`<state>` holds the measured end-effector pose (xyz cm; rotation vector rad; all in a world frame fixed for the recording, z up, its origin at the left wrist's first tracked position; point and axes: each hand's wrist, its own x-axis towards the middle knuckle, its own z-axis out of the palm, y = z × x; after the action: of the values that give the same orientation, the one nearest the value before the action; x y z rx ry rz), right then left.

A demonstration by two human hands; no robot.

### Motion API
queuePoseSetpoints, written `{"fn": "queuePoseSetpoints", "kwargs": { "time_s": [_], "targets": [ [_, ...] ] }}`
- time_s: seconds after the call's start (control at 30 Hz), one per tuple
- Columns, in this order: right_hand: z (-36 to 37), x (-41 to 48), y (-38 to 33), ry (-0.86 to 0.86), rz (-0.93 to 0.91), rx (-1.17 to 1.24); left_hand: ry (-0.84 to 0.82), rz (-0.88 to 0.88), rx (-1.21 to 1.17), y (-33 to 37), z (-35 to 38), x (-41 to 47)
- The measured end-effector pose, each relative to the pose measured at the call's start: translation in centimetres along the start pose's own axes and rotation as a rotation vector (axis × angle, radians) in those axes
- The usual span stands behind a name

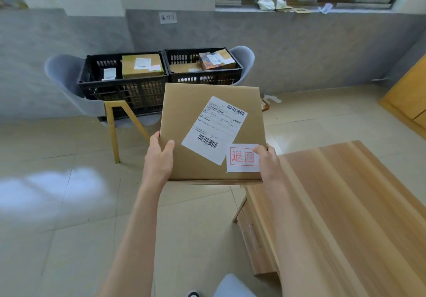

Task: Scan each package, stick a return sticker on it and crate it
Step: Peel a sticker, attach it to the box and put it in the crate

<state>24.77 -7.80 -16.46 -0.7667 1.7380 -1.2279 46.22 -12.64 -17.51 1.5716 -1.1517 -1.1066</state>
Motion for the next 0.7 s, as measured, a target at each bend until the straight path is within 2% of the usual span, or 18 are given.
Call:
{"fn": "queuePoseSetpoints", "kwargs": {
  "time_s": [0.33,0.7],
  "targets": [
    [4.4,6.8,-1.7,-0.004,0.025,-0.031,0.03,-0.045,0.007,-0.3,0.2,7.2],
    [8.7,19.0,-5.6,-0.107,0.026,-0.036,0.11,-0.069,0.056,2.9,2.5,17.6]
  ]
}}
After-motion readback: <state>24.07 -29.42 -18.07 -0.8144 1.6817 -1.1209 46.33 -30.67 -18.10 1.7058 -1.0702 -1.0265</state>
